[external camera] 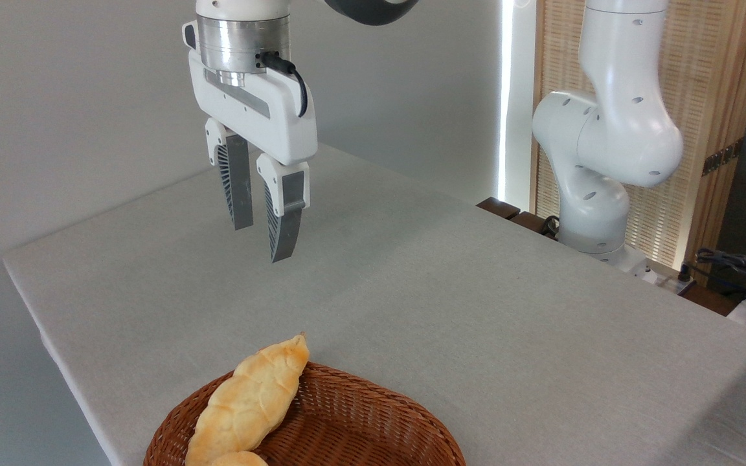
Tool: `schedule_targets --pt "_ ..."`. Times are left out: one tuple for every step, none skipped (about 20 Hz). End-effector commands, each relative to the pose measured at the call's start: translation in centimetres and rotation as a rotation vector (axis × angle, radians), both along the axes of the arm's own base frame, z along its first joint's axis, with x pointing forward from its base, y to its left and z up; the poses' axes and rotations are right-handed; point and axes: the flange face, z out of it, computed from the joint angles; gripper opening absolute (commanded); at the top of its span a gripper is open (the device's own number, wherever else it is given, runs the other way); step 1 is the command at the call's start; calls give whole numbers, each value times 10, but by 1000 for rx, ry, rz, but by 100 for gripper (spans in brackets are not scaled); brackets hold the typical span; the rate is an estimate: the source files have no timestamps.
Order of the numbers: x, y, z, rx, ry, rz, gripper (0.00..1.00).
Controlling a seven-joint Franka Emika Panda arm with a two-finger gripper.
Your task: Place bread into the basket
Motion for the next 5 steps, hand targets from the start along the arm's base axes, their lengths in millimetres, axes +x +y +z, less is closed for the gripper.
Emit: schedule_targets --pt "-2 -2 -3 2 50 63 100" --pt "-3 -5 -4 4 59 57 100" --pt "-5 -10 -6 8 74 44 100" --pt "-5 -11 -6 11 75 41 100" --pt "-5 -10 -6 10 74 42 100"
